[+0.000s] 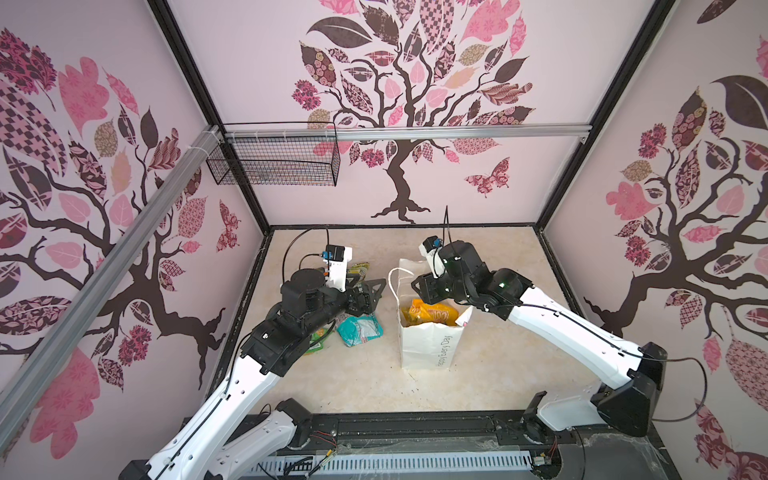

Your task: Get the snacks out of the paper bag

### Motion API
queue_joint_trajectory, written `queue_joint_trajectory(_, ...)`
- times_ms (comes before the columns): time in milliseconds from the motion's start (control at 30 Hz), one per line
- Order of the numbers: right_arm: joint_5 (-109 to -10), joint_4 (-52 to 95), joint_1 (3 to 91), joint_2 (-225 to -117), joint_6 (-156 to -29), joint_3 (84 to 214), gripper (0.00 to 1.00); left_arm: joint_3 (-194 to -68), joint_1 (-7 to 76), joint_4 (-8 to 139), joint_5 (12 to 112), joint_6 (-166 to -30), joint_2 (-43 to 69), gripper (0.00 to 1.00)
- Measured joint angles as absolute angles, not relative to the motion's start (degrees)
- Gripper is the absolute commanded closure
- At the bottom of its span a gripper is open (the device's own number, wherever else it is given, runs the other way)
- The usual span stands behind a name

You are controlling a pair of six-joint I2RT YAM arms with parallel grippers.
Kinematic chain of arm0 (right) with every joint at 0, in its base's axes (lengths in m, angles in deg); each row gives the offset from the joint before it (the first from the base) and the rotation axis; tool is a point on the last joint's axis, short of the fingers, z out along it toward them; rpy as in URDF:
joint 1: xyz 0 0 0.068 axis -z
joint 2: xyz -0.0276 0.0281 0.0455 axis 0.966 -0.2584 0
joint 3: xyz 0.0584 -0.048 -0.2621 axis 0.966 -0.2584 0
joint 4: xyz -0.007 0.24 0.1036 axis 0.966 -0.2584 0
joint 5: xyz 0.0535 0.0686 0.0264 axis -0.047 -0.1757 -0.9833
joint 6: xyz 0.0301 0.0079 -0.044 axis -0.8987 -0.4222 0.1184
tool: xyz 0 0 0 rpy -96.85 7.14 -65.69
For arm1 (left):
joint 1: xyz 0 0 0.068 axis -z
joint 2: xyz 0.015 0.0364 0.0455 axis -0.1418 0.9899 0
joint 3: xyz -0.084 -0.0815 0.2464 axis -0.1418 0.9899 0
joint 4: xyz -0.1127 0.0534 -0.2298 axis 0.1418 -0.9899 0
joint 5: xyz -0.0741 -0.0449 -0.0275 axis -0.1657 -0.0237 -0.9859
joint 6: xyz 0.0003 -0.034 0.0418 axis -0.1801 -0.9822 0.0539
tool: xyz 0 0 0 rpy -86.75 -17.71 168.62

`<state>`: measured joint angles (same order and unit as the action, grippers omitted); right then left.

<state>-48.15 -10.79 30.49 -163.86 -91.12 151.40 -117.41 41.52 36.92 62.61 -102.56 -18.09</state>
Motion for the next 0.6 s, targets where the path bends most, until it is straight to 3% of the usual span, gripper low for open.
queue_joint_trajectory(67, -47.91, -10.55, 30.56, -164.21, -91.44, 150.94, 0.57, -117.30, 41.52, 37.49, 60.40, -102.52, -17.31, 0.14)
queue_joint_trajectory(100, -47.89, -10.53, 30.60, -164.41, -91.77, 150.63, 0.45, -117.30, 41.52, 37.97, 59.14, -102.54, -16.76, 0.14)
queue_joint_trajectory(167, -47.71, -10.62, 30.60, -165.04, -91.64, 150.24, 0.36, -117.30, 41.52, 38.65, 57.30, -102.50, -15.80, 0.13)
queue_joint_trajectory(600, -48.08, -11.34, 30.86, -177.28, -90.07, 147.53, 0.17, -117.30, 41.52, 38.74, 55.22, -102.30, -14.49, 0.12)
